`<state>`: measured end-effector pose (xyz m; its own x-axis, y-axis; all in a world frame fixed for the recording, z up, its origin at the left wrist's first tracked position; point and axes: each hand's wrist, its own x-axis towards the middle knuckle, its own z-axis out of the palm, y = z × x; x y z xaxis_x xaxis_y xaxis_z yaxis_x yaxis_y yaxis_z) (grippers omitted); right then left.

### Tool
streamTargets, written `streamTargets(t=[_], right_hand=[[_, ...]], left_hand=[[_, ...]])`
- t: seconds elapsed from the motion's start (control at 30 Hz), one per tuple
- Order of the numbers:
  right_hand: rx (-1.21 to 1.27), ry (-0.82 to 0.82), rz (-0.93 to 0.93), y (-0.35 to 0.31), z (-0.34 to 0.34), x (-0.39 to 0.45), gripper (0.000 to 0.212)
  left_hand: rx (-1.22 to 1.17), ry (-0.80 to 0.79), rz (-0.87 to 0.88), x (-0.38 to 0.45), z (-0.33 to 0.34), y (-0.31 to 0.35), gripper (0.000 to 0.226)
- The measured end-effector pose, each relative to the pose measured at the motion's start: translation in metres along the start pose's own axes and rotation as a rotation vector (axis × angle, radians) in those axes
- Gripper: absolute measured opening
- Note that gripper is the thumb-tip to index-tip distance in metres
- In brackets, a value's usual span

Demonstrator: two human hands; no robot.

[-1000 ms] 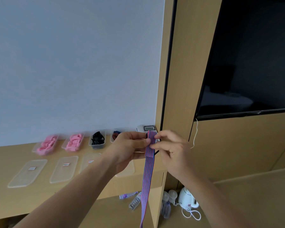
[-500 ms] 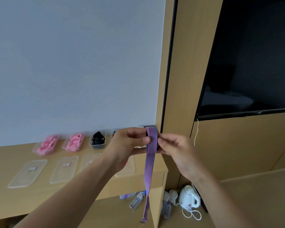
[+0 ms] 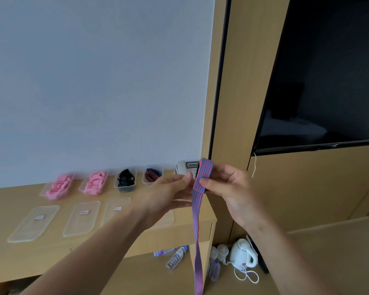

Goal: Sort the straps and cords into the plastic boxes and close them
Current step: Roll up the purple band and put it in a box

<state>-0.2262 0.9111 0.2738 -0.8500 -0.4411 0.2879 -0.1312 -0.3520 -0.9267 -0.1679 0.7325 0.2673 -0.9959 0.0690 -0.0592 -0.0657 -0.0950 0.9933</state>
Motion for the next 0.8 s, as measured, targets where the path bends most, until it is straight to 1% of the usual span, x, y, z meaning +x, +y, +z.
streamTargets(t=[0.1, 0.2, 0.3, 0.4, 0.5, 0.57, 0.63, 0.7, 0.77, 0.8], right_hand=[[-0.038, 0.048, -0.077, -0.001, -0.002, 0.002, 0.028], [-0.167, 0.061, -0.145, 0.001, -0.002, 0.002, 0.032], [-0.300, 0.104, -0.221, 0.005, 0.001, 0.002, 0.029], [-0.447, 0.103, -0.388, 0.008, 0.004, 0.000, 0.025], [-0.607, 0.095, -0.552, 0.014, 0.005, -0.002, 0.023], [-0.663, 0.085, -0.584, 0.018, 0.005, -0.002, 0.025], [-0.681, 0.064, -0.589, 0.020, 0.004, -0.001, 0.028], [-0.734, 0.043, -0.632, 0.020, 0.004, -0.001, 0.029], [-0.777, 0.026, -0.664, 0.019, 0.003, -0.002, 0.030], [-0.771, 0.025, -0.649, 0.018, 0.003, -0.002, 0.032]], left_hand=[[0.058, -0.006, -0.062, -0.002, -0.001, -0.003, 0.056], [-0.001, 0.012, -0.049, -0.002, -0.001, -0.001, 0.050], [-0.077, 0.044, -0.051, 0.000, 0.001, 0.002, 0.046], [-0.143, 0.082, -0.045, 0.003, 0.001, 0.005, 0.044], [-0.197, 0.079, -0.030, 0.003, 0.001, 0.007, 0.034], [-0.197, 0.084, -0.024, 0.004, 0.000, 0.007, 0.033], [-0.192, 0.088, -0.020, 0.004, -0.001, 0.006, 0.038], [-0.180, 0.088, -0.010, 0.005, -0.002, 0.007, 0.044], [-0.166, 0.084, 0.011, 0.005, -0.003, 0.006, 0.042], [-0.166, 0.084, 0.025, 0.005, -0.004, 0.006, 0.039]])
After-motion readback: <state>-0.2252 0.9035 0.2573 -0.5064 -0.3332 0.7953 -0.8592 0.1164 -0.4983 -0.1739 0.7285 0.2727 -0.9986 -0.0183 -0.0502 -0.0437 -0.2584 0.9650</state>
